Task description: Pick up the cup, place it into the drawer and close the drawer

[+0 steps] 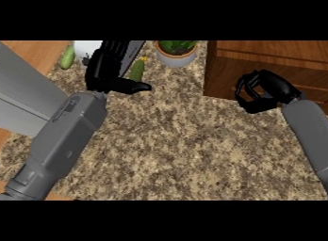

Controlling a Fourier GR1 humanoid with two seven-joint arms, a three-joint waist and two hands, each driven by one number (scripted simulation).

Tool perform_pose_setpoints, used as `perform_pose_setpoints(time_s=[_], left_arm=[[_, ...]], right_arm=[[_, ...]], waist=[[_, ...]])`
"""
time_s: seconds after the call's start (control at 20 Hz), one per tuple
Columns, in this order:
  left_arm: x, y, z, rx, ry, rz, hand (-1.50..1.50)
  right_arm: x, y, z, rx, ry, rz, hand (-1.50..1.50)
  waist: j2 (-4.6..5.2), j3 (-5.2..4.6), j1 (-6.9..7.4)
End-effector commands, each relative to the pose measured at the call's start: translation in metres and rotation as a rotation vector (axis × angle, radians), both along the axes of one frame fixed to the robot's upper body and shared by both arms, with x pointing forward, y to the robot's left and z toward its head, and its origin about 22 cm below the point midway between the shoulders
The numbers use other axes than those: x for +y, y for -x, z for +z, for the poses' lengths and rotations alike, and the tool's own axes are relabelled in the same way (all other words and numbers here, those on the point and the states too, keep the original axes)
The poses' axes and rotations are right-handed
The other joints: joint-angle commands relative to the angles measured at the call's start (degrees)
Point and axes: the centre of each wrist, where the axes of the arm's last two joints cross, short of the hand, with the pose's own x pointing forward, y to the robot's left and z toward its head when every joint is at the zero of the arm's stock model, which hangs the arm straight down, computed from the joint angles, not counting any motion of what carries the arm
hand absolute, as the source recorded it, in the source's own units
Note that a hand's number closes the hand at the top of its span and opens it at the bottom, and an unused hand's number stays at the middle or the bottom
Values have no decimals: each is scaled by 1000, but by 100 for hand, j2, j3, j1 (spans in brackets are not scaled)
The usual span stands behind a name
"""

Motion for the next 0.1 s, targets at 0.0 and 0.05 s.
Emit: perform_pose_setpoints(time_s=[0.0,0.05], left_arm=[[-2,2,-1,0,10,-23,-150],[5,1,1,-7,15,-2,-150]], right_arm=[[-22,-32,91,-217,67,-196,150],[-27,-31,92,-221,70,-197,150]], waist=[[86,-94,223],[81,-95,229]])
